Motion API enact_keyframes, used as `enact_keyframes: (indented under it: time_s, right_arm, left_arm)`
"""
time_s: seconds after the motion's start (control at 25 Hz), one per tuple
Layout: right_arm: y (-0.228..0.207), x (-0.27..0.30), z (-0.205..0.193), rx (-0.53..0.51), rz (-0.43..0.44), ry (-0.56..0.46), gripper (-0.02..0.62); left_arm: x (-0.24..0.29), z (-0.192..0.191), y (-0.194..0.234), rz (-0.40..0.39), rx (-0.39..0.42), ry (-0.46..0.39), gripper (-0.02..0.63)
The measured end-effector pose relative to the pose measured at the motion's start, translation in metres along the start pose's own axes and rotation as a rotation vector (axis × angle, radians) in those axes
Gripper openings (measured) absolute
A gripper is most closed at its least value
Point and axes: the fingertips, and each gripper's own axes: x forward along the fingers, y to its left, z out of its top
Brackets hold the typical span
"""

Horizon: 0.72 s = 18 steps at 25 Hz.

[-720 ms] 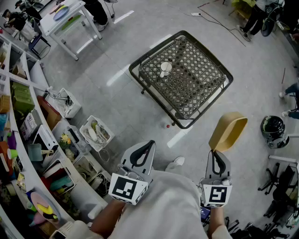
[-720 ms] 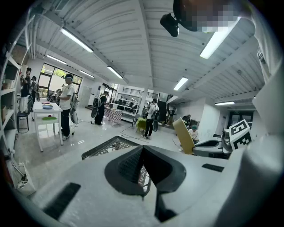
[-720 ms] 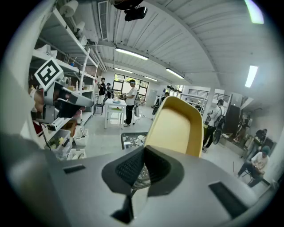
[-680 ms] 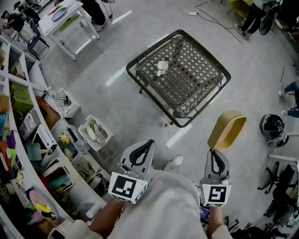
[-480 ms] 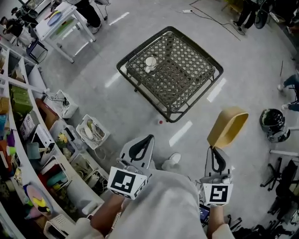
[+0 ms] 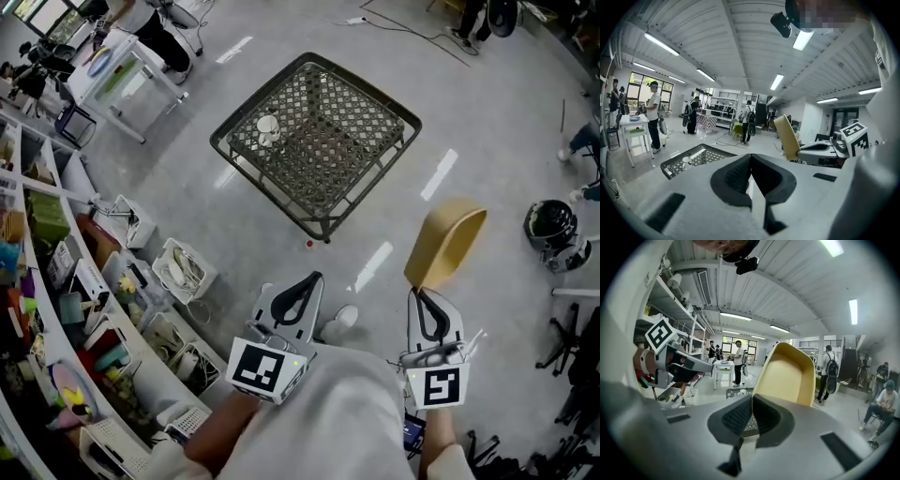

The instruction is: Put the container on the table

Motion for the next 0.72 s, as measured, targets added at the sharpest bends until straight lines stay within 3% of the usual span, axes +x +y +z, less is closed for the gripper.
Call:
enact_keyframes:
  time_s: [0.32,0.44,0.72]
  right_arm:
    - [-0.042,-0.008,-0.013,-0.004,-0.021,0.017,0.021]
    - [-0.052,0.005,-0.016,0.063,-0.014,0.014,0.021]
    - [-0.095,0.061,-0.026,0.046,0.019,0.052,0.023]
  left_arm:
    - [0.019,-0.018,-0.037,-0.025,-0.039,0.074,0.023]
    - [0.035,-0.024,-0.031,-0.037,-0.053,0.099,0.023]
    - [0.128,0.000,-0.008,-0.065,-0.071,0.068,0.023]
